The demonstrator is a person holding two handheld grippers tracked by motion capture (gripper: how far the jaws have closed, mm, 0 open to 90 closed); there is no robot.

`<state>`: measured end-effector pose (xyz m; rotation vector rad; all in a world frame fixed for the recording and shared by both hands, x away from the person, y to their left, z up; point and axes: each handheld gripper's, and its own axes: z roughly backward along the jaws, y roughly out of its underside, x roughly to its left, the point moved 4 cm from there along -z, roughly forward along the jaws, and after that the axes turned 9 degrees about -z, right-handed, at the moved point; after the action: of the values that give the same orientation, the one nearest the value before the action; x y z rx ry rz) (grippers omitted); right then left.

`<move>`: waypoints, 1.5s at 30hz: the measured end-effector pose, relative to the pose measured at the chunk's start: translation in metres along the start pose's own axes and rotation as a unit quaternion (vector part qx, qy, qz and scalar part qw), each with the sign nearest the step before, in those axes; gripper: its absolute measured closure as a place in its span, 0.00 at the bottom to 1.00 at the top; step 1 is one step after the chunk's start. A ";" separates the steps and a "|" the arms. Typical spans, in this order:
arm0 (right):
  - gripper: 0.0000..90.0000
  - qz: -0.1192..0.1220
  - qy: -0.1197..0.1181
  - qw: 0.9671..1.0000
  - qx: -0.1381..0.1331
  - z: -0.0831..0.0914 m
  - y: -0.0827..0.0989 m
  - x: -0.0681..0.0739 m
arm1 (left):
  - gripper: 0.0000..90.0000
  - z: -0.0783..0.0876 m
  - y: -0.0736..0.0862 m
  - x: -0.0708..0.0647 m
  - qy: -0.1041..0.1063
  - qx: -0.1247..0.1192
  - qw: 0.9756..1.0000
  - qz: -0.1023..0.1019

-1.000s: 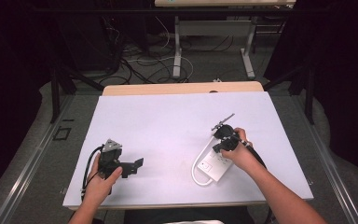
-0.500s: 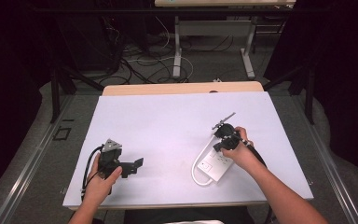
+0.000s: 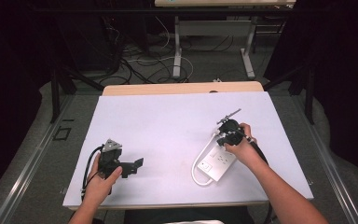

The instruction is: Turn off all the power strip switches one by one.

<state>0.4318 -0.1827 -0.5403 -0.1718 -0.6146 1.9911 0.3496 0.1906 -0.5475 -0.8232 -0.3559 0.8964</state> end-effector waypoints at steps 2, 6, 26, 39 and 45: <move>1.00 -0.001 0.005 1.000 -0.001 0.000 -0.001 -0.002 | 0.00 0.000 0.000 0.000 0.000 0.000 1.000 0.000; 1.00 -0.007 0.009 1.000 -0.002 0.000 -0.002 -0.005 | 0.00 0.001 0.000 0.001 0.000 0.001 1.000 -0.001; 0.98 -0.022 0.010 1.000 0.000 -0.005 -0.003 -0.015 | 0.00 0.001 0.000 0.001 -0.001 0.002 1.000 -0.004; 0.98 -0.024 0.006 1.000 -0.007 -0.006 -0.002 -0.015 | 0.00 0.000 0.000 0.000 -0.001 0.000 1.000 0.002; 1.00 -0.023 0.015 1.000 0.009 -0.006 0.000 -0.016 | 0.01 0.000 0.000 0.000 -0.001 -0.001 1.000 0.002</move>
<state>0.4420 -0.1939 -0.5474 -0.1755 -0.5770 1.9458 0.3493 0.1908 -0.5476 -0.8248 -0.3563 0.9004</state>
